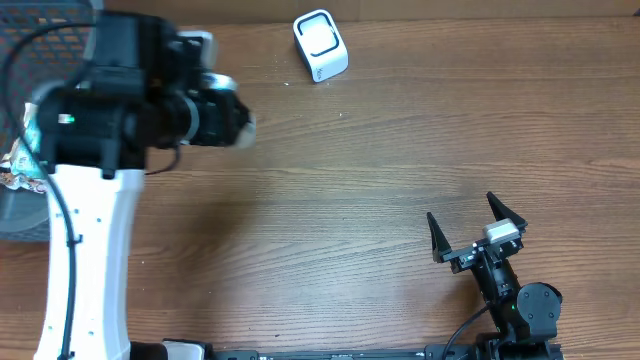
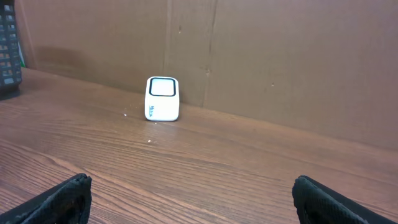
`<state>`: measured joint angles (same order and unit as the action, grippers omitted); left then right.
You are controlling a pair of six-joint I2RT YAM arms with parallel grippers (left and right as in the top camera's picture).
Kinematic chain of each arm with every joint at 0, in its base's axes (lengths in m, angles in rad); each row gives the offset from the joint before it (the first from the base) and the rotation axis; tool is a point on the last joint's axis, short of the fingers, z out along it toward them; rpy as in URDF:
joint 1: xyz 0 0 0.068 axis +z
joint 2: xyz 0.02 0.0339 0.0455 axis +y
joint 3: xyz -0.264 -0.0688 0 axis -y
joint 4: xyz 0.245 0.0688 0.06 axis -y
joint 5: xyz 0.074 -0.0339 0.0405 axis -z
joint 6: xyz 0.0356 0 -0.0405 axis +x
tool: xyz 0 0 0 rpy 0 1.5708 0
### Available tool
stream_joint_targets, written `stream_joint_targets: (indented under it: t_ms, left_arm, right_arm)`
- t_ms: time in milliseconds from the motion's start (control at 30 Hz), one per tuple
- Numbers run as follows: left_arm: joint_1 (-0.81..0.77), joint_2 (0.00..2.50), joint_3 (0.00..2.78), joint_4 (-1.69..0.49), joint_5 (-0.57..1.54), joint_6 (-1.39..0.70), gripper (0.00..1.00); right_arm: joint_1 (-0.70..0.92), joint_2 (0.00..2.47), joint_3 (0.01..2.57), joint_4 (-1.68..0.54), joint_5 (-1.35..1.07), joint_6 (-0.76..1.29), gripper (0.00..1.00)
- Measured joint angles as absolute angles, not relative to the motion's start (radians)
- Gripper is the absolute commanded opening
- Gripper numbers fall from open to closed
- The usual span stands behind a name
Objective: Scan the item barcode
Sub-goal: 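Lift the Kleenex pack out of the basket toward the white scanner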
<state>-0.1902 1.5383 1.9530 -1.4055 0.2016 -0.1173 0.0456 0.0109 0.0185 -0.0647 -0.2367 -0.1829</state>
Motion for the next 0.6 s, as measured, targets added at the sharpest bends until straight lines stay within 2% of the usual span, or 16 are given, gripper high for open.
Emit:
stream_joint_targets:
  t_ms: [267, 600]
  left_arm:
    - [-0.388, 1.561, 1.852, -1.34, 0.141, -0.176, 0.23]
    - [-0.533, 1.648, 1.636, -1.172, 0.114, -0.249, 0.22]
  right_arm:
    - [0.046, 0.011, 0.019, -0.064, -0.236, -0.183, 1.0]
    - [0.046, 0.011, 0.019, -0.064, -0.236, -0.183, 1.0]
